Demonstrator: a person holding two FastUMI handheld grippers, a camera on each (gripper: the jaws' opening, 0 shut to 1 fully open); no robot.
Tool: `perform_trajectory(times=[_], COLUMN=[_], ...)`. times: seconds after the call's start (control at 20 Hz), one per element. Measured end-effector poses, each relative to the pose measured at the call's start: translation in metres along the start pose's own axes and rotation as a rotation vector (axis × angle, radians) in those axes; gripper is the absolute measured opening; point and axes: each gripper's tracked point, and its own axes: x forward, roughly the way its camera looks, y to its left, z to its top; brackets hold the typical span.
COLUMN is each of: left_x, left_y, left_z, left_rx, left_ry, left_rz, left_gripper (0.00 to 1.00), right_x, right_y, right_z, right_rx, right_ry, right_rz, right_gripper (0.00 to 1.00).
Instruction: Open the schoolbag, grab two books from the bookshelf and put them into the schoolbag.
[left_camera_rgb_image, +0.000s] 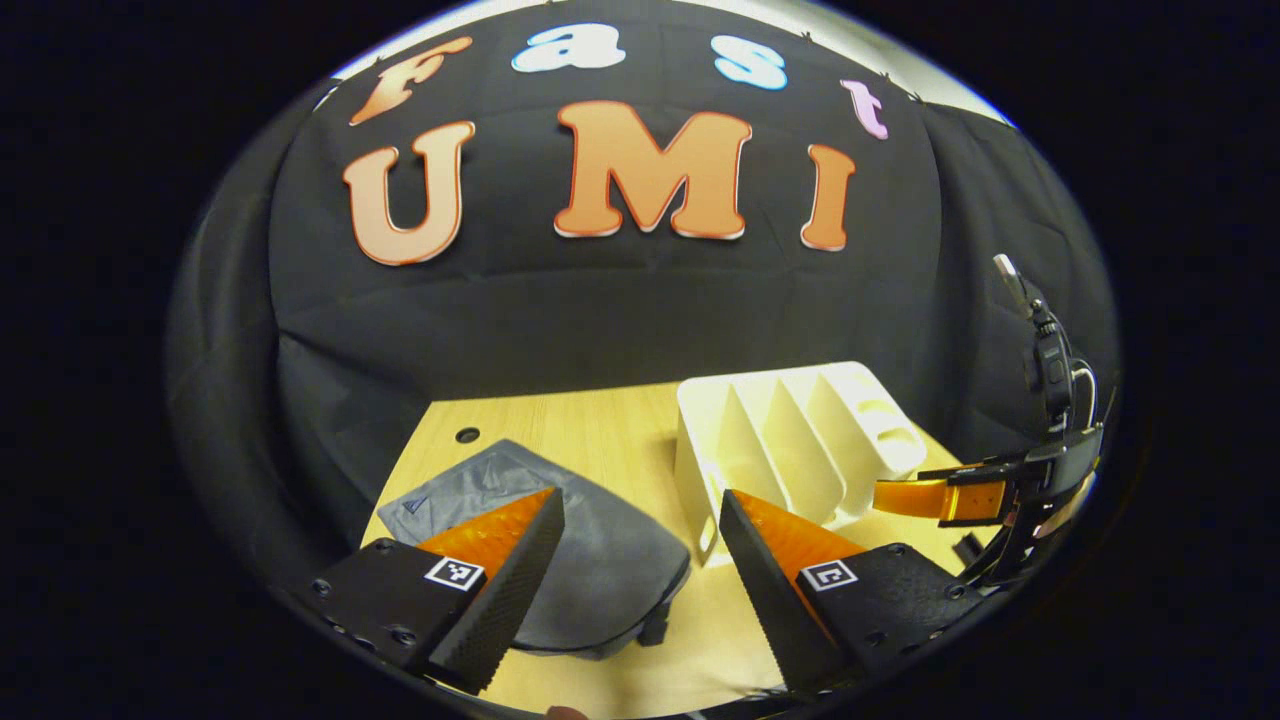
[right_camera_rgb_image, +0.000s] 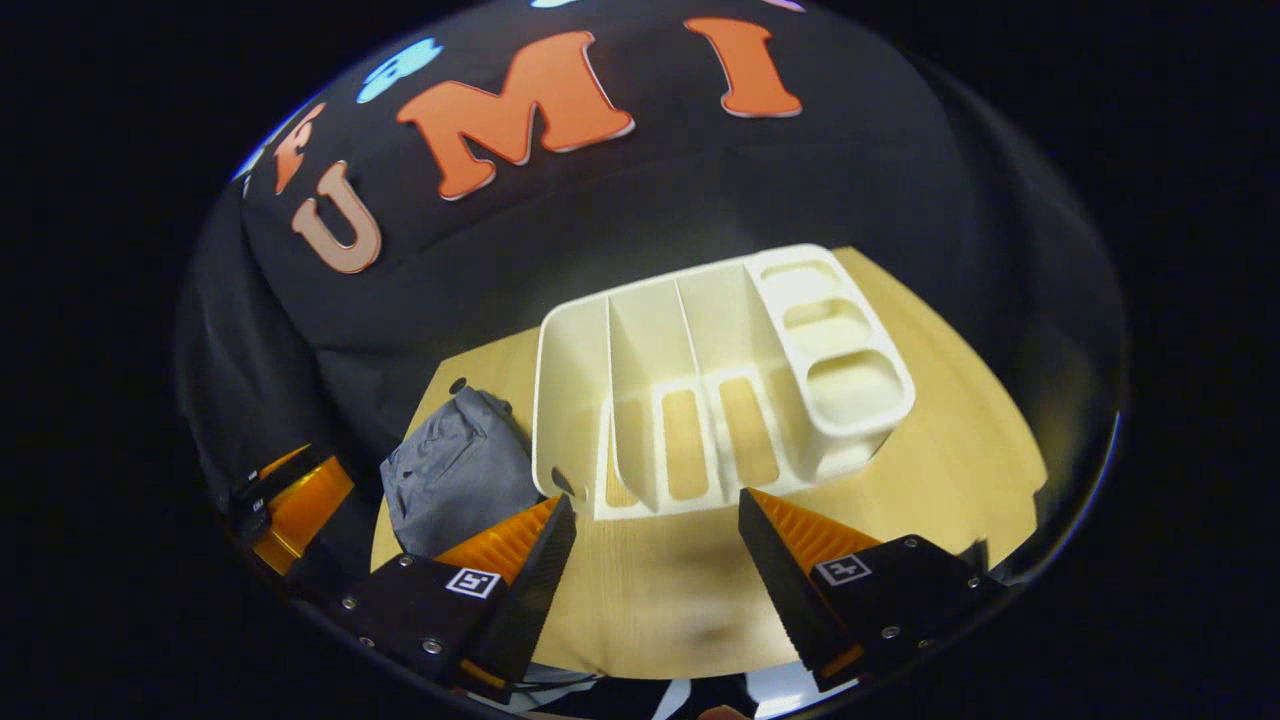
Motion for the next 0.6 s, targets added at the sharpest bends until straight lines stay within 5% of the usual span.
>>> perform_trajectory(times=[0.35,0.6], left_x=[-0.04,-0.054], left_y=[-0.047,-0.07], left_z=[0.093,0.11], left_rx=[-0.008,-0.029], left_ry=[-0.348,-0.418], left_rz=[0.072,0.074], left_gripper=[0.98,0.99], right_x=[-0.082,-0.127], right_y=[-0.029,-0.036], right_z=[0.1,0.136], right_rx=[-0.212,-0.297], right_ry=[-0.411,-0.638], right_rz=[-0.068,-0.108], right_gripper=[0.97,0.97])
